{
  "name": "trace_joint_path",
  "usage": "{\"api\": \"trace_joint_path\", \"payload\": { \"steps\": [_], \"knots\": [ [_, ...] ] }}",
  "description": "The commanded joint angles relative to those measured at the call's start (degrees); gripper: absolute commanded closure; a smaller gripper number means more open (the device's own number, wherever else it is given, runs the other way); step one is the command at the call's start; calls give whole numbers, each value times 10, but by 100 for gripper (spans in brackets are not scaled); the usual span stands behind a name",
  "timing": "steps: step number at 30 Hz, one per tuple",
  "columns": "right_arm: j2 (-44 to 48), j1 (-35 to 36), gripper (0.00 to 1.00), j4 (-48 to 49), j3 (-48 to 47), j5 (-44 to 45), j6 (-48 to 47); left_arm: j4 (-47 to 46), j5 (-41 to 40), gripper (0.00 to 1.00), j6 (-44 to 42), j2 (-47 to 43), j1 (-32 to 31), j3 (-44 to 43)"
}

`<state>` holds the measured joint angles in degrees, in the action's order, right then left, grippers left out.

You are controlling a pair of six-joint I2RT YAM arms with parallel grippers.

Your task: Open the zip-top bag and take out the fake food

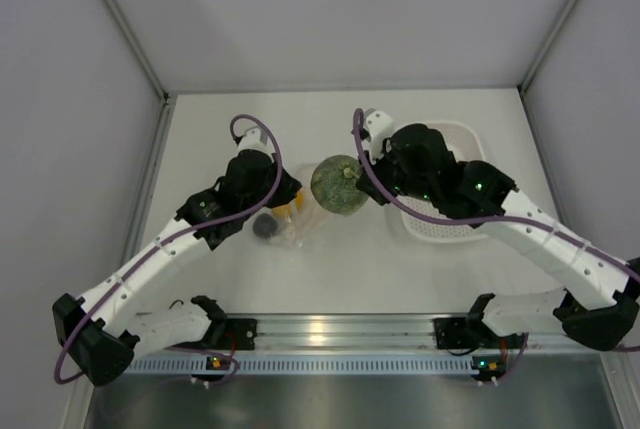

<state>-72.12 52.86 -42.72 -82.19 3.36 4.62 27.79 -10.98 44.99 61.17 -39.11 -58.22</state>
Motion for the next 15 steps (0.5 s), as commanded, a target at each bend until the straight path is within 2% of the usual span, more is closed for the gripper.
{"api": "trace_joint_path", "payload": {
  "steps": [1,5,8,13,15],
  "knots": [
    [43,0,100,-30,-23,73,7,-24,-12,100,12,0,0,-9],
    [75,-36,100,-63,-20,155,34,-24,-11,100,12,-6,0,-12],
    [93,-87,100,-81,10,176,43,-23,-9,100,14,-10,0,-15],
    [127,-231,100,-55,106,108,42,-23,-9,100,10,-14,0,-20],
    [138,-260,100,-44,148,102,43,-23,-10,100,7,-11,0,-23]
  ]
}}
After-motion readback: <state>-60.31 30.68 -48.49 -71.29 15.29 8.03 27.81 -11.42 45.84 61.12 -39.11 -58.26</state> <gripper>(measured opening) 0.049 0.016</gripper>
